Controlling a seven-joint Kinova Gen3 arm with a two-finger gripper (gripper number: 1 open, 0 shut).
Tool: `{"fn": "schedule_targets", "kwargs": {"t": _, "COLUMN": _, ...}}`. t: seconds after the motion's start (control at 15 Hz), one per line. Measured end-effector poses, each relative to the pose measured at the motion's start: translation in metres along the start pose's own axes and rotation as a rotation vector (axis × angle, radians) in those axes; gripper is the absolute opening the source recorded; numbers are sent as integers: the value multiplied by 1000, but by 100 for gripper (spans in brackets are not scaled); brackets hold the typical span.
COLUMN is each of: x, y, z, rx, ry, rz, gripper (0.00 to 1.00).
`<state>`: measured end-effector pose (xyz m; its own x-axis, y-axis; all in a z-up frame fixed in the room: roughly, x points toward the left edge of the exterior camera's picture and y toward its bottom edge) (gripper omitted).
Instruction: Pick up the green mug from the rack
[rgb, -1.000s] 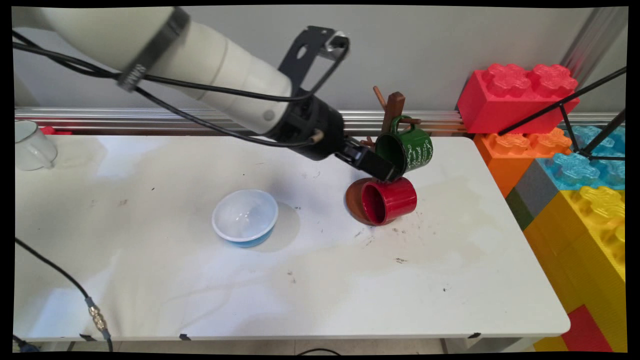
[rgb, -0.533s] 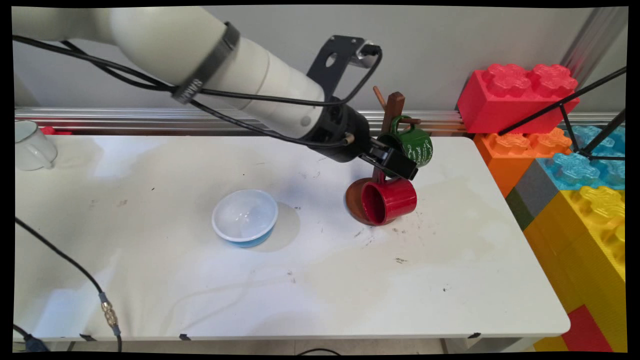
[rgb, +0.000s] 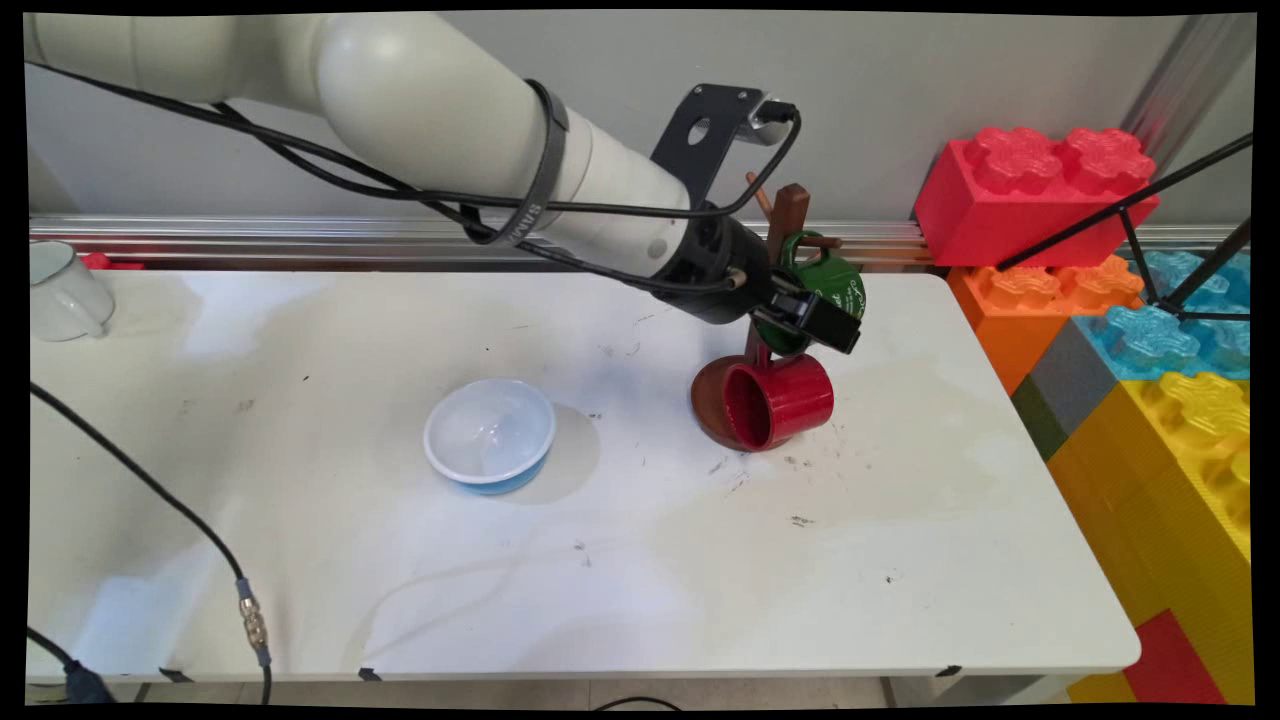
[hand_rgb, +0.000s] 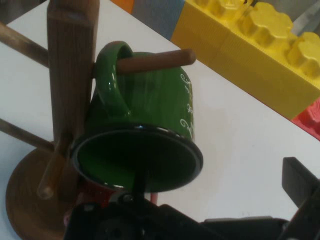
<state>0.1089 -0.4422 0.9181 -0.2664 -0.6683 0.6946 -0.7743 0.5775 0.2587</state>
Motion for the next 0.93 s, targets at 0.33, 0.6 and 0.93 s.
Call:
{"fn": "schedule_targets", "kwargs": {"t": 0.33, "x": -1, "y": -1, "z": 12, "rx": 5, "ry": 18, "rz": -31, "gripper": 100}}
{"fn": "schedule_targets", "kwargs": {"t": 0.6, "x": -3, "y": -2, "z": 18, "rx": 3, "ry": 28, "rz": -48, "gripper": 100}}
{"fn": "schedule_targets", "kwargs": {"t": 0.93, "x": -7, "y": -2, "z": 26, "rx": -5, "ry": 48, "rz": -68, "gripper": 100}}
